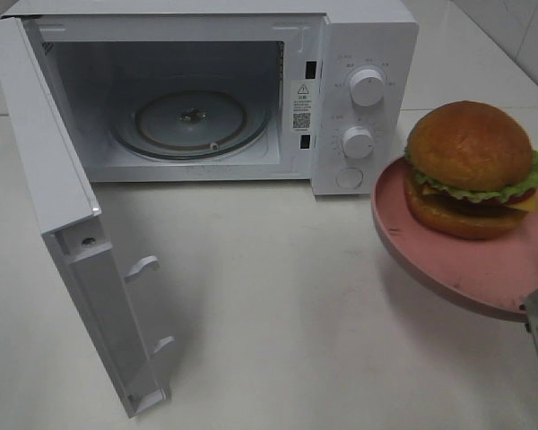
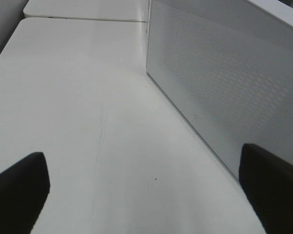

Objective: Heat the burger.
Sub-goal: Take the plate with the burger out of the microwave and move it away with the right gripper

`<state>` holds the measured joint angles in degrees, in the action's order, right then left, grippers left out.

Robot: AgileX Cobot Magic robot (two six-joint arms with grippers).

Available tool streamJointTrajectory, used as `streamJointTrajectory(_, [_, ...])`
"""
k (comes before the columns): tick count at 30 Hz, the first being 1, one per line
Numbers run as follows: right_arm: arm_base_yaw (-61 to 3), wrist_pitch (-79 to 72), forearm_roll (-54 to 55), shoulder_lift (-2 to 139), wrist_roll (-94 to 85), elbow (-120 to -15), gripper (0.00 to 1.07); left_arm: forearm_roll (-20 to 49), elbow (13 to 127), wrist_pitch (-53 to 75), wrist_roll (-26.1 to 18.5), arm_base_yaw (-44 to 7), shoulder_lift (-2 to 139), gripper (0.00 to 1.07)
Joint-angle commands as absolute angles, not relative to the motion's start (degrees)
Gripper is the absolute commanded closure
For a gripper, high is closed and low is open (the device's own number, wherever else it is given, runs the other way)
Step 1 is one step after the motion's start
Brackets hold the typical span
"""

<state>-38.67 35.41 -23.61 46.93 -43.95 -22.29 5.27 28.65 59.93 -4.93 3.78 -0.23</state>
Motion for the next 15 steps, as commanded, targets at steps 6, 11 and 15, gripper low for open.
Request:
streamJointTrajectory(6, [-38.39, 39.48, -40.91, 46.07, -20.34, -22.57, 1.07, 5.61, 28.48, 59.47, -4.58, 3.84, -1.43, 0.09])
streamJointTrajectory(11, [-38.39, 43.54, -44.98, 46.93, -12.72, -22.57, 1.07, 5.61, 28.48, 59.47, -4.58, 3.84, -1.43, 0.09])
streamJointTrajectory(15, [-38.39, 47.61, -48.87, 46.93, -1.95, -22.57, 1.07, 5.61, 28.48, 59.47, -4.58, 3.84, -1.43, 0.09])
